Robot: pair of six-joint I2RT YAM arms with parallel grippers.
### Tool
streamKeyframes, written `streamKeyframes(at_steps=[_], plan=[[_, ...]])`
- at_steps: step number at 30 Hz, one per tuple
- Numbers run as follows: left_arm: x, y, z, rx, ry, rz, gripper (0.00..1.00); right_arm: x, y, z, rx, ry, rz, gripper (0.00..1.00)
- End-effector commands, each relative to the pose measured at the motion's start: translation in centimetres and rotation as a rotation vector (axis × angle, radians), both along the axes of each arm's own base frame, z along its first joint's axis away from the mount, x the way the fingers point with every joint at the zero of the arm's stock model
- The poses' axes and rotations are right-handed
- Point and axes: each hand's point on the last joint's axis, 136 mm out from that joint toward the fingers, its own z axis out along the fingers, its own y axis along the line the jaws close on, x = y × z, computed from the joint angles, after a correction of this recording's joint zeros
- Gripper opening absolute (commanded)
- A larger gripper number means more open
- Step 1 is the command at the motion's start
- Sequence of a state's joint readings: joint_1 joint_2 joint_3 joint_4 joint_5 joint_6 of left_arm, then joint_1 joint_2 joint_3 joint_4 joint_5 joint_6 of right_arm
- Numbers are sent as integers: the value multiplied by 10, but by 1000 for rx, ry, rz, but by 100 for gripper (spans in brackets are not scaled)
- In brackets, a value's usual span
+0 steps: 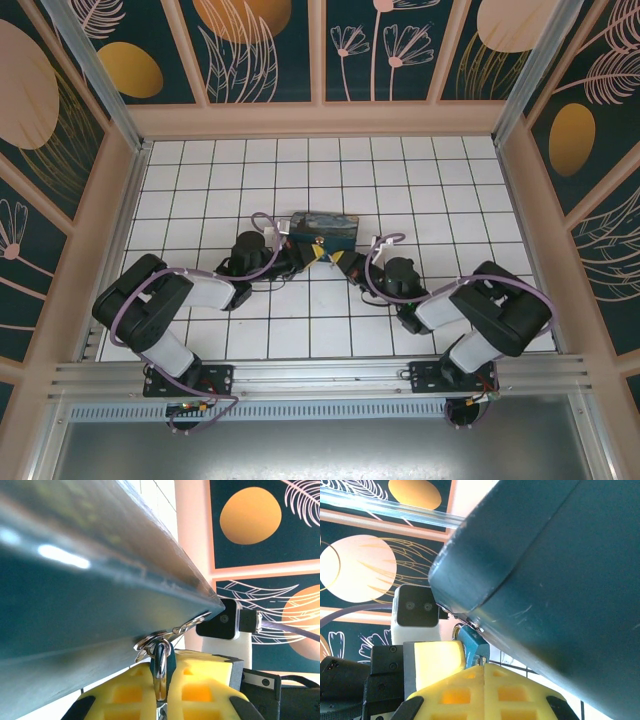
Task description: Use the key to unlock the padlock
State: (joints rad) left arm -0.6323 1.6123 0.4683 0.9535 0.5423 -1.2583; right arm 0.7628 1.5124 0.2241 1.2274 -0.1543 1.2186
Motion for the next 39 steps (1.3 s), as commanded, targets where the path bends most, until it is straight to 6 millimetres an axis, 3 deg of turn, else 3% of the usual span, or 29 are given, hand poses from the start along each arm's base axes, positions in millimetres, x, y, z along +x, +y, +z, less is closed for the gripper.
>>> streamKeyframes(at_steps=[1,9,17,39], plan=[[-6,-8,2,4,23,-43,0,-5,-8,14,20,-24,-23,0],[-1,-8,2,21,27,-38,0,-17,-19,5,-43,1,-30,0],[-4,-8,8,9,19,-48,0,-24,-10,-13,-97,49,-7,0],[-6,-7,9,8,14,-53,0,-4,11,-11,-95,50,-5,0]])
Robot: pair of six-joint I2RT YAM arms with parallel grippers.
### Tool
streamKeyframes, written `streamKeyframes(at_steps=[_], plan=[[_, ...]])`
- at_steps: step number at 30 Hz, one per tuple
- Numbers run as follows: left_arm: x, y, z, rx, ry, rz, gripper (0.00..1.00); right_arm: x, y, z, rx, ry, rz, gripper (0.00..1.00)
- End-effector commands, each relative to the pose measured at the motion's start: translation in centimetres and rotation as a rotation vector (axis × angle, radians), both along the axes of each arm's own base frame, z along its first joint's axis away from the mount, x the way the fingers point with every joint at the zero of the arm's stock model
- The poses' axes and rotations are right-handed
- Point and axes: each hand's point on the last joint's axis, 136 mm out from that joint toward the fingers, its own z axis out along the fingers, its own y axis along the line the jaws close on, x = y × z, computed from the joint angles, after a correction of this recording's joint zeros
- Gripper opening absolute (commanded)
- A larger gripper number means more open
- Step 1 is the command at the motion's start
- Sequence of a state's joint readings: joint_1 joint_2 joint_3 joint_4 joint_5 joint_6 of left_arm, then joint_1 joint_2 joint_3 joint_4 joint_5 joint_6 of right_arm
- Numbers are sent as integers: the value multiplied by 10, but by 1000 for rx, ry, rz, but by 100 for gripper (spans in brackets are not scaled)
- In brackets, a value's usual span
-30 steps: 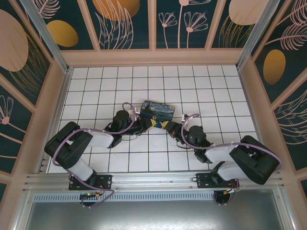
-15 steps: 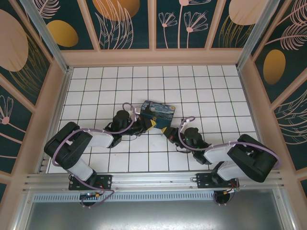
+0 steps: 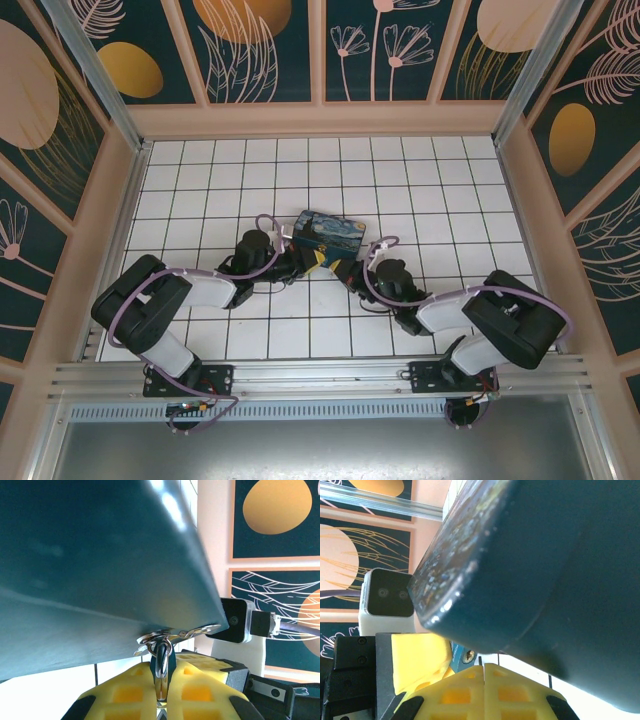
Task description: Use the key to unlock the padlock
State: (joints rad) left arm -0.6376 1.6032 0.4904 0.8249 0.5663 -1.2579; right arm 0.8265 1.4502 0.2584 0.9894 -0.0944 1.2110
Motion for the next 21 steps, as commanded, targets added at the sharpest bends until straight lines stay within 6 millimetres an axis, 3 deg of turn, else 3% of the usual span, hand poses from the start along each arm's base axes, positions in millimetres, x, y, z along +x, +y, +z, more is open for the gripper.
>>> streamKeyframes(at_steps=[1,21], plan=[[1,-6,23,-45,-66,-24,0,9,4,13,21,-36,-13,0],[2,-5,19,-37,-63,-22,0,11,-3,18,4,-47,-16,0]])
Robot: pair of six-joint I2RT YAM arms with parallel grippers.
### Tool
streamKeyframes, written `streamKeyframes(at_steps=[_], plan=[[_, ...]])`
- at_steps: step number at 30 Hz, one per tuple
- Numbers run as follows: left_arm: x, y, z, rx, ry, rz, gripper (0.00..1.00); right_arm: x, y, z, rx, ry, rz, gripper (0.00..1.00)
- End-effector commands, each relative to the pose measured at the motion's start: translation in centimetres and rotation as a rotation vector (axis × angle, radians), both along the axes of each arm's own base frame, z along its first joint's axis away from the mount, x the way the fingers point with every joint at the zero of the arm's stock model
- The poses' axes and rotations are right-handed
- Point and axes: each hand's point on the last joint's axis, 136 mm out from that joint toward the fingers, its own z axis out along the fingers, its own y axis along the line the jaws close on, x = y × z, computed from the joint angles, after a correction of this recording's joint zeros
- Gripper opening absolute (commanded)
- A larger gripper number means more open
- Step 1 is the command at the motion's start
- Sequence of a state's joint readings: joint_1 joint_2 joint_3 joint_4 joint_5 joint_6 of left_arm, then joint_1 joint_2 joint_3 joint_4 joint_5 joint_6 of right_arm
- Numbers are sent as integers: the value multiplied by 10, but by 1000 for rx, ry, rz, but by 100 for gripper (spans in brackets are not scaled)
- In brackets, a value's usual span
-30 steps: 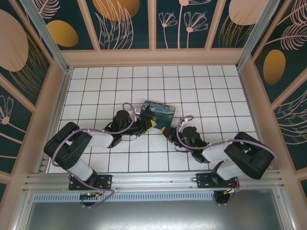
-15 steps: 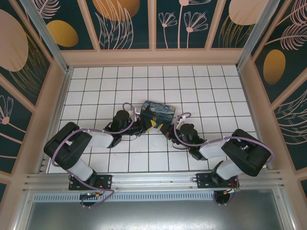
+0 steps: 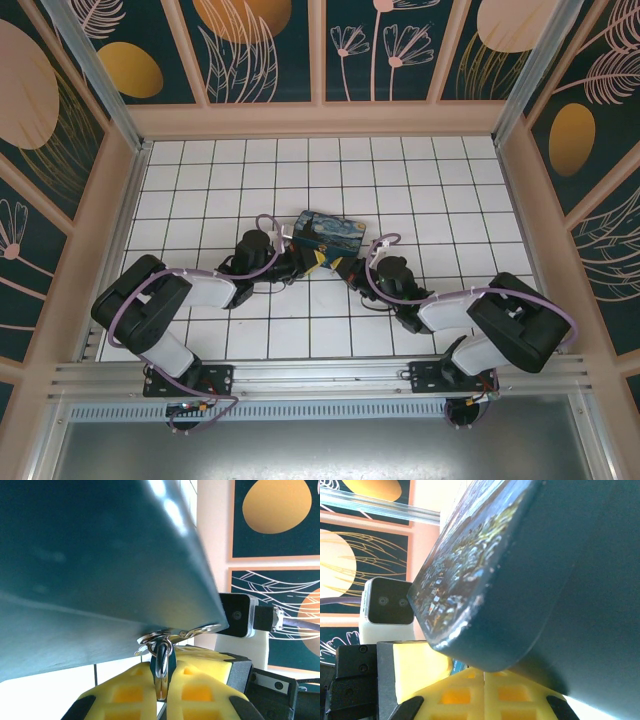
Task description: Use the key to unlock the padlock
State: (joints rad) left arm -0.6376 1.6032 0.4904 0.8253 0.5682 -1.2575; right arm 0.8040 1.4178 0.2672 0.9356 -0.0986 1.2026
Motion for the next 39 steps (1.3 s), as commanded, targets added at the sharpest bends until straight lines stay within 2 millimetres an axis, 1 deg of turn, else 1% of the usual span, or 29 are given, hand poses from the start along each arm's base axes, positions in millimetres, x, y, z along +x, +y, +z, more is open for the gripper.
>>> streamKeyframes(at_steps=[1,15,25,33,39], plan=[[2,-5,18,-36,-63,-19,0,6,3,17,19,-53,5,0],[3,-4,13,-30,-58,-13,0,6,3,27,18,-73,4,0],[4,-5,15,-40,-59,-11,0,7,9,30,31,-80,21,0],[4,-6,12,-33,-55,-13,0,7,15,40,59,-100,32,0],[4,-6,10,-30,-53,-14,0,6,14,46,63,-116,27,0]])
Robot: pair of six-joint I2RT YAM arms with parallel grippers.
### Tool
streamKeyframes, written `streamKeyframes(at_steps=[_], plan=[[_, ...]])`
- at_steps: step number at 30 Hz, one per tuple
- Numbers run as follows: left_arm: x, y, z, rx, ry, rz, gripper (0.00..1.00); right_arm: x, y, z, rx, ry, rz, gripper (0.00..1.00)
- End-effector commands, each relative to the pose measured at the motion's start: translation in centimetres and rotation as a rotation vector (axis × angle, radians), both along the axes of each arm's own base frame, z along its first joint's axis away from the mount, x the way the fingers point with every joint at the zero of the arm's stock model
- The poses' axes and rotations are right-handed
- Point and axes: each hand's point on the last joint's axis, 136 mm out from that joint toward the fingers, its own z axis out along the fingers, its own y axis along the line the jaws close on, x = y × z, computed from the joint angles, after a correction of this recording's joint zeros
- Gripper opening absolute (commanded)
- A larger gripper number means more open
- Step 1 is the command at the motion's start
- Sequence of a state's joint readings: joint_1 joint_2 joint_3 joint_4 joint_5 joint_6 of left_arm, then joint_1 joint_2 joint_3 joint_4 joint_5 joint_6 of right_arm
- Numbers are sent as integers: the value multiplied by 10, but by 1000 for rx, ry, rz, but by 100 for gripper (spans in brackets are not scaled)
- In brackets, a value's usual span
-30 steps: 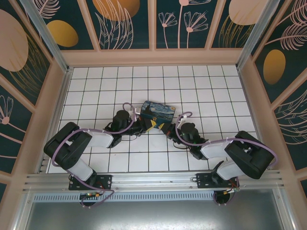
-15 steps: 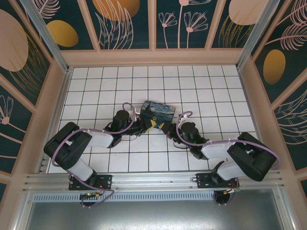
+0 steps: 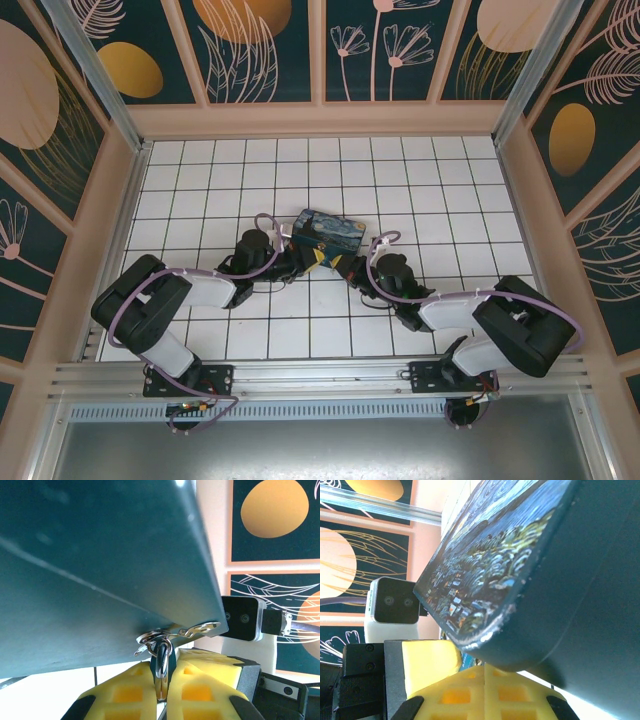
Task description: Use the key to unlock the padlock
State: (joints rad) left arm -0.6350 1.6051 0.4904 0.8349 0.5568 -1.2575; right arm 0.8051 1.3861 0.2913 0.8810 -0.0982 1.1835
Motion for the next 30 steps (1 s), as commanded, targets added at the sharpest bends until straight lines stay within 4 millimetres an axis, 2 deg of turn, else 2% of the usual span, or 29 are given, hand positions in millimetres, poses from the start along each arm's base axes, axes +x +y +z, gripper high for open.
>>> streamKeyframes(at_steps=[1,10,19,30], plan=[[1,-7,10,-28,-46,-29,0,5,11,38,74,-100,20,0],[0,-7,11,-31,-43,-34,0,3,10,35,83,-115,20,0],[-8,-11,32,-118,-18,-61,0,6,3,22,89,-118,-12,0],[-14,-11,57,-237,11,-70,0,15,0,37,160,-175,-72,0]])
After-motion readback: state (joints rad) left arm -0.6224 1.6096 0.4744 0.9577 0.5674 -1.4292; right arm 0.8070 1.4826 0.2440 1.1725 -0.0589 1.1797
